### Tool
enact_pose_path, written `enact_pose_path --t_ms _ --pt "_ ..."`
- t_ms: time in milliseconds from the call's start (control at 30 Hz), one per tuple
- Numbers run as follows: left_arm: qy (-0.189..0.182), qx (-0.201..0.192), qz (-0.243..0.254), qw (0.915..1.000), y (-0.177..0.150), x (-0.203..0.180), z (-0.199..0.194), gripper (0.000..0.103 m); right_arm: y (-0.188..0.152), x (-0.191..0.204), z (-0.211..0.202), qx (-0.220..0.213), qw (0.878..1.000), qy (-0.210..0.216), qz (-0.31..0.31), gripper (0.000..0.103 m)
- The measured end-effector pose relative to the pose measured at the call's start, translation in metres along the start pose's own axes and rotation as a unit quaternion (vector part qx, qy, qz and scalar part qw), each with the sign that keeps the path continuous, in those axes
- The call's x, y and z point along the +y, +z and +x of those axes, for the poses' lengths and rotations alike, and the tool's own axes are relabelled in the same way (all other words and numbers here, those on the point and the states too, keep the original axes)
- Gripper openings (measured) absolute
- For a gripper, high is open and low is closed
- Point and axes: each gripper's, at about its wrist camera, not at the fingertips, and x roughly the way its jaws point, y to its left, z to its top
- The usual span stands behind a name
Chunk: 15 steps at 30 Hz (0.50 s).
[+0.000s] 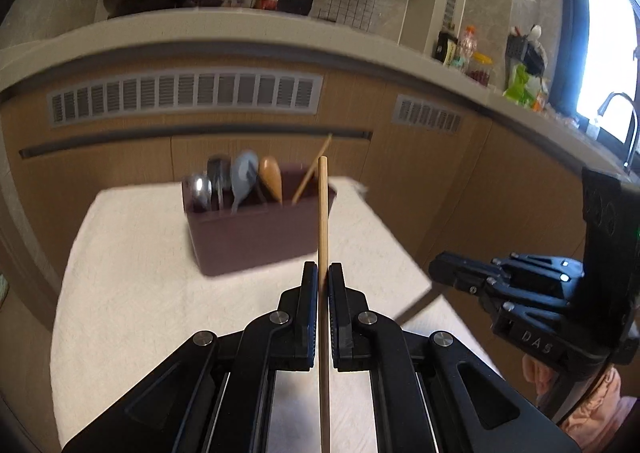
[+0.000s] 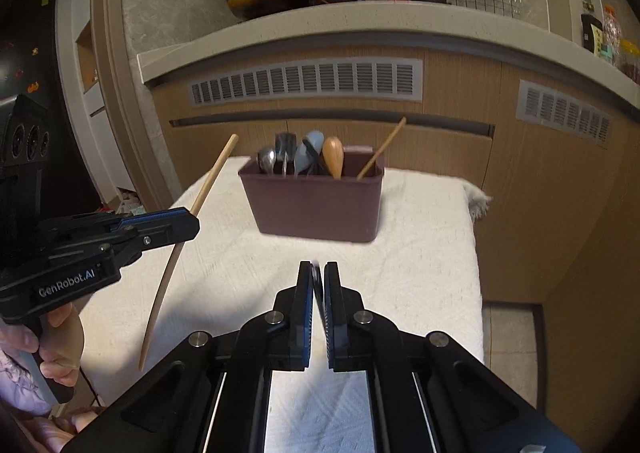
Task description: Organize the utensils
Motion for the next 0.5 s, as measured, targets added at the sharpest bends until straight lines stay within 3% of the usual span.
enact_pose_path --t_ms 167,300,400,500 --pt "-0.009 -0.07 0.011 0.9974 0.059 0.002 -0.015 0.005 0.045 0.001 -0.008 -0.044 0.999 -0.009 -0.027 0.003" --pt "0.009 -0.117 0.021 0.9929 0.095 0.006 -0.015 0.005 0.079 -0.008 -0.008 -0.052 0.998 -0.003 -0.031 0.002" --pt "0.004 -0.123 0.01 0.9923 0.1 0.015 -0.009 0.005 0.083 -0.02 0.005 -0.009 0.999 -0.004 -0.036 0.003" --pt "0.004 -0.117 0.0 0.9931 0.092 0.026 -0.002 0.005 0.059 -0.029 0.026 0.059 0.996 0.024 -0.061 0.014"
